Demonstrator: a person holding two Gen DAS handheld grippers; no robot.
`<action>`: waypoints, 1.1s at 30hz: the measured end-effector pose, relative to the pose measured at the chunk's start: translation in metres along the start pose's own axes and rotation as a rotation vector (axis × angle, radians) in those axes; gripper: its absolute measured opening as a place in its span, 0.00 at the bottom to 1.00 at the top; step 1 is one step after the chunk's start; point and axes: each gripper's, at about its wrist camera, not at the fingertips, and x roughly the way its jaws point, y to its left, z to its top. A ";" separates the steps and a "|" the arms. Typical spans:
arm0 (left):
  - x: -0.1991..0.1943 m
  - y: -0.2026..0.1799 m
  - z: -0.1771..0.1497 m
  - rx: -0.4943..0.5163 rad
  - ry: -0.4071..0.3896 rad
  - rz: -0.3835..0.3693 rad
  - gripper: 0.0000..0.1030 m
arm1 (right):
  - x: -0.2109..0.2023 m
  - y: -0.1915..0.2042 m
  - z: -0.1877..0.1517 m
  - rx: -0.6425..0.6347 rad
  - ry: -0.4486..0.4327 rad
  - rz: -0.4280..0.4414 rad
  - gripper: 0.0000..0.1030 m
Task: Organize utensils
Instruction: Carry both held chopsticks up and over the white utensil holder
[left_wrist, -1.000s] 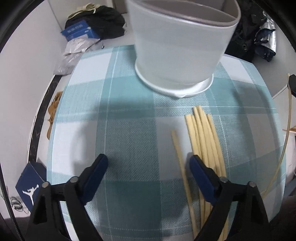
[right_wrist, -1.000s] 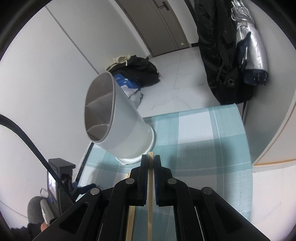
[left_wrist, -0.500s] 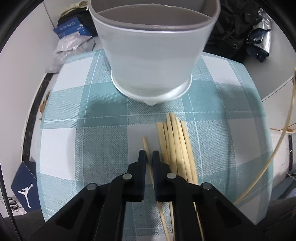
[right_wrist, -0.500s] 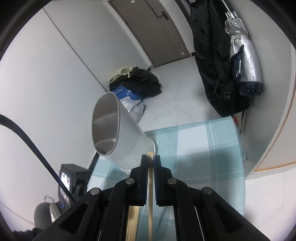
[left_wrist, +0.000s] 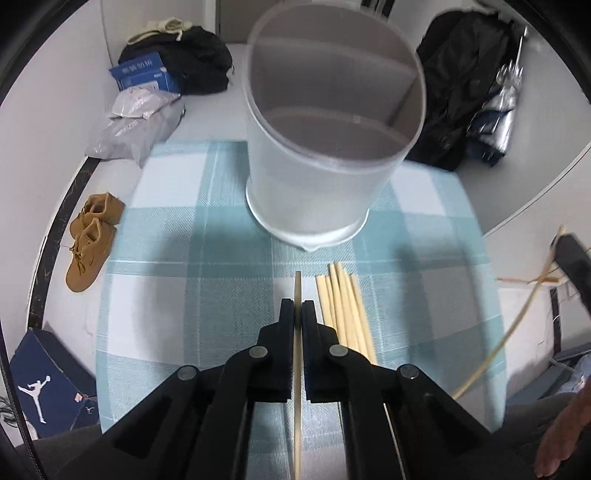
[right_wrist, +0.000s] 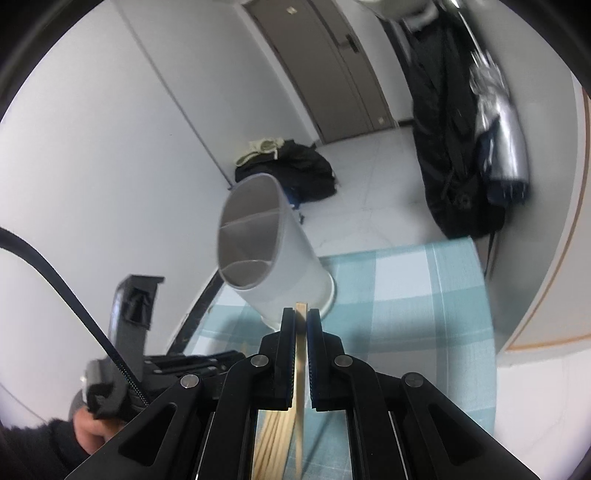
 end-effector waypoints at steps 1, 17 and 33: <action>-0.002 0.006 0.003 -0.010 -0.013 -0.008 0.01 | -0.003 0.004 -0.001 -0.006 -0.014 -0.001 0.05; -0.060 0.006 0.001 0.010 -0.250 -0.104 0.01 | -0.023 0.059 -0.022 -0.168 -0.122 -0.051 0.05; -0.093 -0.008 0.022 0.089 -0.254 -0.188 0.01 | -0.029 0.069 -0.009 -0.161 -0.195 -0.045 0.05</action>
